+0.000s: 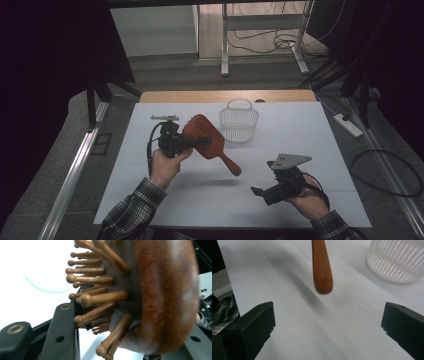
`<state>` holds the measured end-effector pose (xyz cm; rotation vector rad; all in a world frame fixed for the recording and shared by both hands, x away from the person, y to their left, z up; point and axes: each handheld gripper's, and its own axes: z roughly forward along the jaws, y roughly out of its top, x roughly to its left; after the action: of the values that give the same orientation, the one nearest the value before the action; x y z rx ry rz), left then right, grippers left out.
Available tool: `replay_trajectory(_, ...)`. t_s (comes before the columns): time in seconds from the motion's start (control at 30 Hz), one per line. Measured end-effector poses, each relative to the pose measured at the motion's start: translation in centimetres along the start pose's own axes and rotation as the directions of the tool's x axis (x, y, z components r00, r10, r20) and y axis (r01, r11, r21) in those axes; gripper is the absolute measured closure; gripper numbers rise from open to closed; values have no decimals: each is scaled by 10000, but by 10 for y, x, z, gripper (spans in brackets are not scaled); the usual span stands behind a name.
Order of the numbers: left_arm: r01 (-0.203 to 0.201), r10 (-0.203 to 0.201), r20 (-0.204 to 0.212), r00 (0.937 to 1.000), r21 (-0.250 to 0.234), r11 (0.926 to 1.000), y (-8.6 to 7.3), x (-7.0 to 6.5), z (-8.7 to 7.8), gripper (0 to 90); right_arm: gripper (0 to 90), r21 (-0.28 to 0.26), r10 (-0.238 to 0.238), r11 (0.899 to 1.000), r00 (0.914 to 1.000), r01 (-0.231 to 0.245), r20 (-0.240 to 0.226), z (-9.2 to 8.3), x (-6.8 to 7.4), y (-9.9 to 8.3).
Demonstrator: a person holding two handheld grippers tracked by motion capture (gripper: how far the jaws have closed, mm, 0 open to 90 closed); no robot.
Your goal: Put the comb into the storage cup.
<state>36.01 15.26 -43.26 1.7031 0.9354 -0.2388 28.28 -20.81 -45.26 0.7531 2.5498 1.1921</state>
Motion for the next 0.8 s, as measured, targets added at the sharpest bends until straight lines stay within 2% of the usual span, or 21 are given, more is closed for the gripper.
replay_trajectory(0.2,15,-16,-65,10000,-114,9999,7,3,-2,534,0,21,230,9997,9997,-230,15,-7,-3,-3)
replay_trajectory(0.3,-13,10,-163,9999,-182,9998,10,3,-5,534,0,107,91,9999,10000,-91,-7,-12,-5,-7)
replay_trajectory(0.43,-36,30,-223,9997,-285,9996,16,4,-7,535,0,151,146,9998,9999,-146,24,-16,-6,-10)
replay_trajectory(0.8,-2,-10,-309,9995,-372,9993,30,7,-7,535,0,397,520,9978,9982,-532,306,-30,-10,-23)
